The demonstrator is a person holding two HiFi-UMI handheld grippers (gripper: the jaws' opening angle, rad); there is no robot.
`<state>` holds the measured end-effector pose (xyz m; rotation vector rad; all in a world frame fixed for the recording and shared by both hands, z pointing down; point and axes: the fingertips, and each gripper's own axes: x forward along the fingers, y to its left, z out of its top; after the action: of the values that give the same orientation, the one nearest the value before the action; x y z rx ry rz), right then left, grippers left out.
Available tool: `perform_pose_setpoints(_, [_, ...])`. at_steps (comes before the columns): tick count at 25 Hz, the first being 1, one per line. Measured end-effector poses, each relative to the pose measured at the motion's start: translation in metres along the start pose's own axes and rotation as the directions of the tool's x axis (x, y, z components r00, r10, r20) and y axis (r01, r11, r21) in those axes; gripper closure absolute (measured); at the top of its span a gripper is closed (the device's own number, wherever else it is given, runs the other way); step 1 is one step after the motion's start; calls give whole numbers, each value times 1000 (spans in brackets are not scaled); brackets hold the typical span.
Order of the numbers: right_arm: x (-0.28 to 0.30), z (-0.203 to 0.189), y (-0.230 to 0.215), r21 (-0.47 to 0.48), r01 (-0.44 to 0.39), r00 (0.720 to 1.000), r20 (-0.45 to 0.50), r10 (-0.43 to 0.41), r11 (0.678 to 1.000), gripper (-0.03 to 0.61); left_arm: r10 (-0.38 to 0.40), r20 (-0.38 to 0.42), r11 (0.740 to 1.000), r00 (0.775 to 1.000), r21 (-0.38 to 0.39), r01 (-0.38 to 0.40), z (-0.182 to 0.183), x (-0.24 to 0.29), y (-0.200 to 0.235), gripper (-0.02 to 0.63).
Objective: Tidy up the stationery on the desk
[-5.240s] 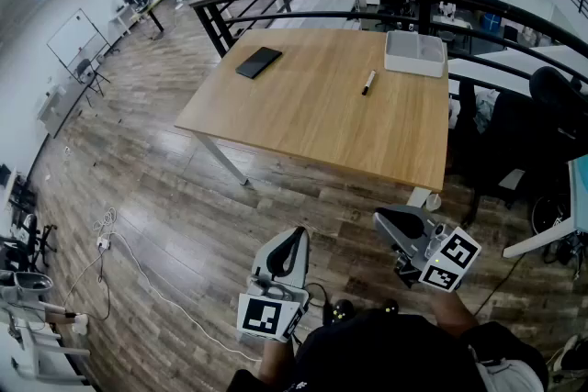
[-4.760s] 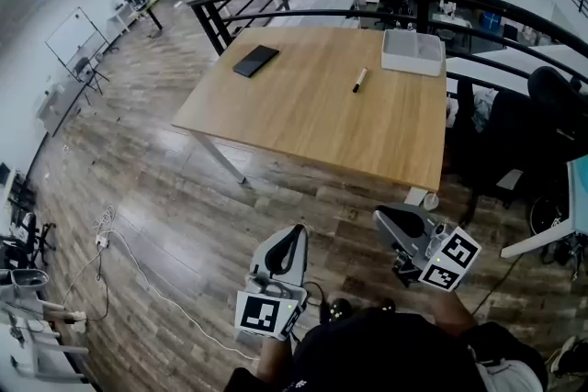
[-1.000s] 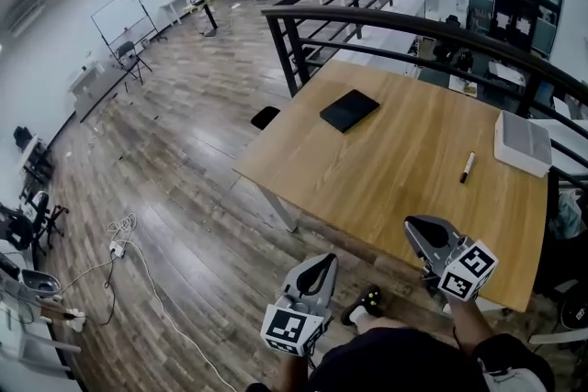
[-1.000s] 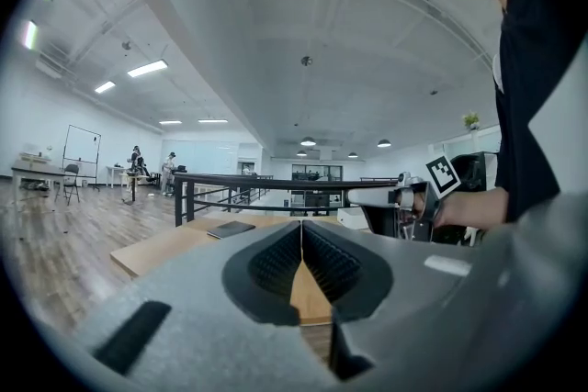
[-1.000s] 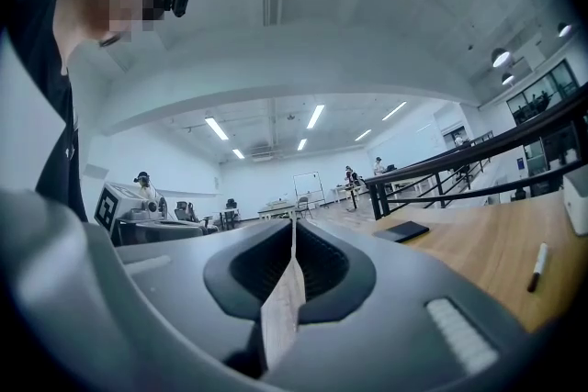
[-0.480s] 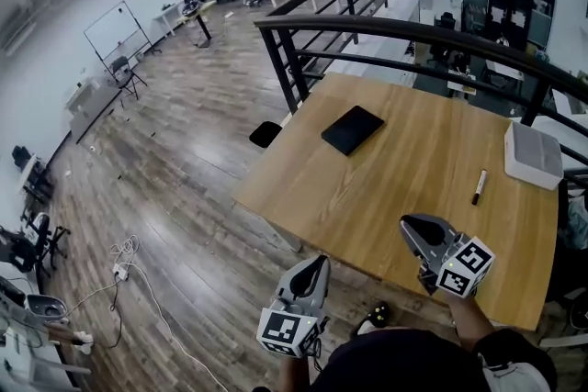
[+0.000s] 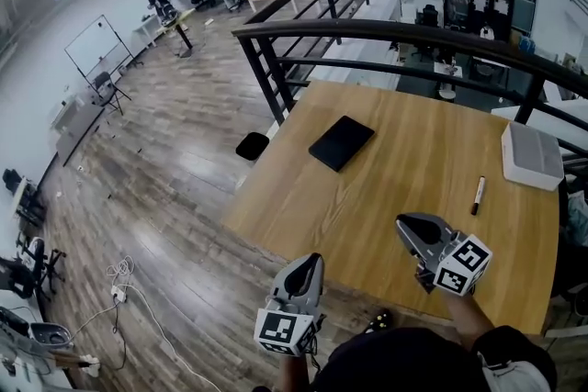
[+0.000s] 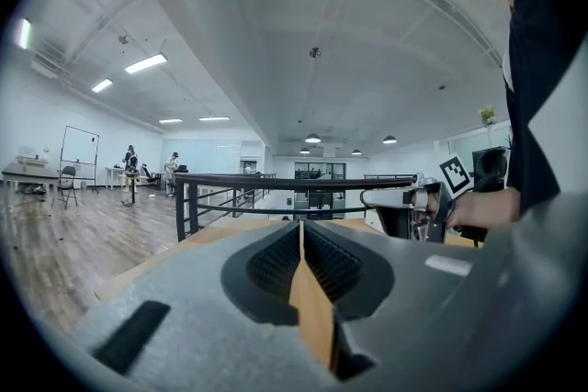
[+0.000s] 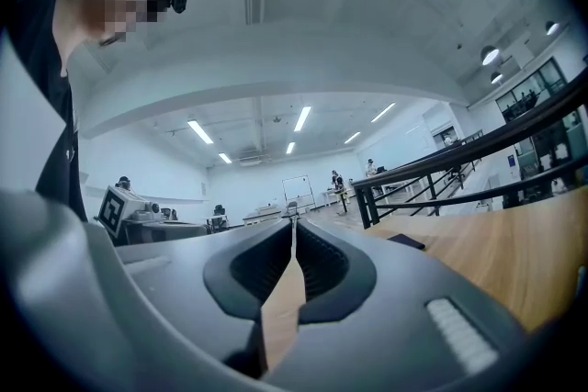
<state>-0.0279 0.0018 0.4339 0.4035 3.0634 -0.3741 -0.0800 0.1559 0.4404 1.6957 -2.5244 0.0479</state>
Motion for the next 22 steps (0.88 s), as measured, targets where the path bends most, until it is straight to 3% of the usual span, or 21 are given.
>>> perform_pose_setpoints(22, [20, 5, -52, -21, 79, 997, 9, -79, 997, 560, -47, -67, 999, 997, 8, 48, -11, 64, 36, 585])
